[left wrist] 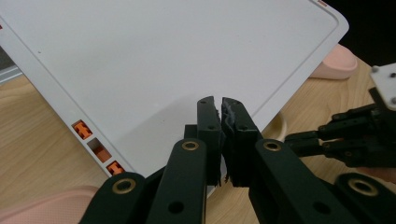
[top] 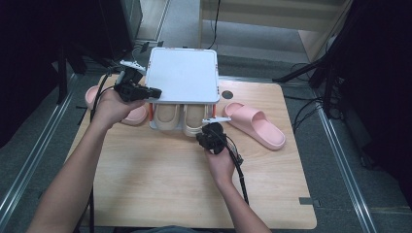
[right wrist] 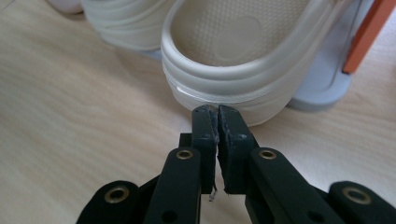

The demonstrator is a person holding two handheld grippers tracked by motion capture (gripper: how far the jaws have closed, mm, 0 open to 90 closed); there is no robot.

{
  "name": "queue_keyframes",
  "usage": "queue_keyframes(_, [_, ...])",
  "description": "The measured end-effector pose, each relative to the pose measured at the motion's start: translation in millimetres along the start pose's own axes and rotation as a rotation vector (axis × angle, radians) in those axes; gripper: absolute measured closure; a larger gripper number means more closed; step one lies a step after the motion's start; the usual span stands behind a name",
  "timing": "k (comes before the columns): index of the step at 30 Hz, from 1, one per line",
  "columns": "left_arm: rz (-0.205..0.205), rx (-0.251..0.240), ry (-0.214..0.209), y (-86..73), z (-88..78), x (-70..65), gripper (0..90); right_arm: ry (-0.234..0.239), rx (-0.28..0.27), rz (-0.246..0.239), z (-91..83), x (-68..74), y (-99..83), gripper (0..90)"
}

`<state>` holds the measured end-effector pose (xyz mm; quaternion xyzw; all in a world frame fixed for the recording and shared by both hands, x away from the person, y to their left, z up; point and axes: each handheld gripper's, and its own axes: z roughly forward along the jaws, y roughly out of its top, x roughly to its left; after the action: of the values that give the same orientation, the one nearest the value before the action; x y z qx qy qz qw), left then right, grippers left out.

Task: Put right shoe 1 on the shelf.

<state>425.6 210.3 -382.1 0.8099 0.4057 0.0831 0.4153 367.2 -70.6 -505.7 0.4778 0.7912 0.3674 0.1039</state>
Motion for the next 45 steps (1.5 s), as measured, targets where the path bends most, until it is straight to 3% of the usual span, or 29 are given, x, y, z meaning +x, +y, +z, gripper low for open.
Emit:
queue_keyframes(4, [0.004, 0.001, -0.004, 0.0, 0.2, -1.0, 85.6, -0.006, -0.004, 0.016, 10.0, -1.3, 8.7, 86.5])
queue_keyframes(8, [0.004, 0.000, -0.008, 0.0, 0.2, -1.2, 85.2, -0.016, 0.001, 0.001, 16.2, -1.7, 15.3, 85.4])
queue_keyframes(11, [-0.017, -0.009, -0.052, -0.9, -0.6, 4.3, 81.4, 0.017, 0.010, 0.023, 15.9, -3.8, 13.6, 84.0])
queue_keyframes(13, [-0.022, -0.012, -0.076, -1.6, -1.1, 6.7, 77.4, 0.045, 0.019, 0.024, 11.3, -2.9, 8.9, 81.6])
queue_keyframes(16, [-0.043, -0.012, -0.073, -1.1, -3.6, 7.5, 70.0, 0.082, 0.006, 0.002, -3.6, -0.5, -0.4, 77.0])
queue_keyframes(20, [-0.081, -0.039, -0.082, -1.0, -13.6, 11.3, 57.2, 0.133, 0.006, -0.065, -30.3, 0.2, -10.8, 69.0])
queue_keyframes(24, [-0.096, -0.085, -0.056, -2.3, -30.5, 13.4, 49.8, 0.175, 0.021, -0.096, -54.2, -2.8, -22.7, 60.4])
queue_keyframes(29, [-0.105, -0.089, -0.002, -5.8, -46.1, 16.6, 45.1, 0.245, -0.011, -0.054, -76.5, -7.5, -39.6, 58.0])
queue_keyframes(34, [-0.113, -0.075, 0.035, -11.6, -53.2, 20.1, 43.2, 0.244, -0.051, -0.080, -93.5, -10.6, -46.4, 51.0])
queue_keyframes(40, [-0.126, -0.062, 0.071, -23.9, -59.3, 26.9, 41.9, 0.284, -0.080, -0.097, -104.9, -19.0, -48.9, 44.3])
queue_keyframes(45, [-0.143, -0.069, 0.110, -35.7, -69.7, 34.4, 39.7, 0.301, -0.070, -0.091, -98.4, -20.9, -45.9, 41.1])
